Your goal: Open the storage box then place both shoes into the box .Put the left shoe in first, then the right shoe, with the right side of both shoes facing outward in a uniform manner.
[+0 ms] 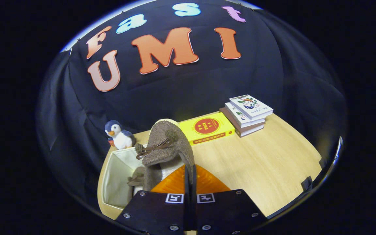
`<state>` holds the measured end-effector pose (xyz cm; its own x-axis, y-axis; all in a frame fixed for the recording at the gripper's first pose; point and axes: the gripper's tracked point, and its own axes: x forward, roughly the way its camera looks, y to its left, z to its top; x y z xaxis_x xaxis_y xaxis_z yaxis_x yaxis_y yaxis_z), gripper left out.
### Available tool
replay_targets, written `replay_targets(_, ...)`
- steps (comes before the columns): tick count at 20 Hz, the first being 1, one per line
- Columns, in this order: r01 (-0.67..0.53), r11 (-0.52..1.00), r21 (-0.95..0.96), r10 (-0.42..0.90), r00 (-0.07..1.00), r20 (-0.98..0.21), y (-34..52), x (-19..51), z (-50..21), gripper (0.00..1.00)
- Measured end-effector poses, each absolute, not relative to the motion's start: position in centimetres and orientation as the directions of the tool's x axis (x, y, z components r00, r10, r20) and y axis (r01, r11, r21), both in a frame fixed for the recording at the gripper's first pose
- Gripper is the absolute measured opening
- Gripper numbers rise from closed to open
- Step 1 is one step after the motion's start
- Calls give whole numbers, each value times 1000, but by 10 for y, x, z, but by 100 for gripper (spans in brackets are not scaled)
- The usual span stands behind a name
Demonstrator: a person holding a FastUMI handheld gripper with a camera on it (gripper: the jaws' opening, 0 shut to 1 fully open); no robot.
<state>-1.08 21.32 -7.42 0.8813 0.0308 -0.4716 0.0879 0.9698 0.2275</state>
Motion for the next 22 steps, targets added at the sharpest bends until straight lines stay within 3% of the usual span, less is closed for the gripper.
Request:
replay_targets(10,35,957,287,116,863,-492,301,-15,-103,1)
replay_targets(15,36,953,302,116,875,-469,311,-12,-102,1)
replay_targets(22,53,959,278,107,843,-527,308,-18,-131,2)
